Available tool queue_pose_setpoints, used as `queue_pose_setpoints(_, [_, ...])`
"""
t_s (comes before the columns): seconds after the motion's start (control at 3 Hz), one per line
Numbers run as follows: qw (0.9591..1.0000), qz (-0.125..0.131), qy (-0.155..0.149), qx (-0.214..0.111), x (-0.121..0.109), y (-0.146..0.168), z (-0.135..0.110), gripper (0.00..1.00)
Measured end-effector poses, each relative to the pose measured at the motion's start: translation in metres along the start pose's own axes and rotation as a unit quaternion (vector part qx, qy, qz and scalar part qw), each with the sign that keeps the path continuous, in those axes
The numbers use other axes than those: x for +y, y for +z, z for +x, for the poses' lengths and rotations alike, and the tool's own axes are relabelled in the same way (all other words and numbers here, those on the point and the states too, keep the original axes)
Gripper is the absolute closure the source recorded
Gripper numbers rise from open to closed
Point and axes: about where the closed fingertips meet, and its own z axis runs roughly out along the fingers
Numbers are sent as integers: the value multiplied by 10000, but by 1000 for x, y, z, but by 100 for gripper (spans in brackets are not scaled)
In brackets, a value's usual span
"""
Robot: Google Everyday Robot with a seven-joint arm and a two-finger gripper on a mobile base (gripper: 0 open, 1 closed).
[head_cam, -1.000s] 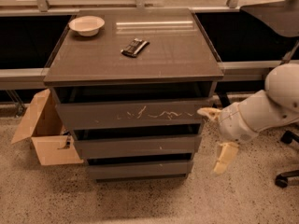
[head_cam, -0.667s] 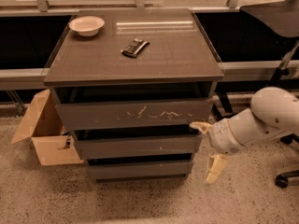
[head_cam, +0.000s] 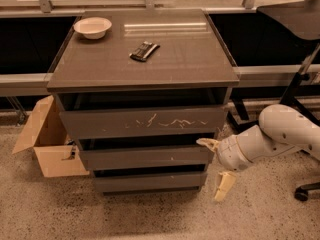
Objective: Open bottom drawer
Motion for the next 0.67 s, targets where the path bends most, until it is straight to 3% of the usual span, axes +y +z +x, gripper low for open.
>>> queue_pose_setpoints(0.33, [9998, -194, -39, -16, -1, 24, 20, 0])
queue_pose_setpoints(0.67, [9979, -617, -212, -57, 3, 78, 52, 0])
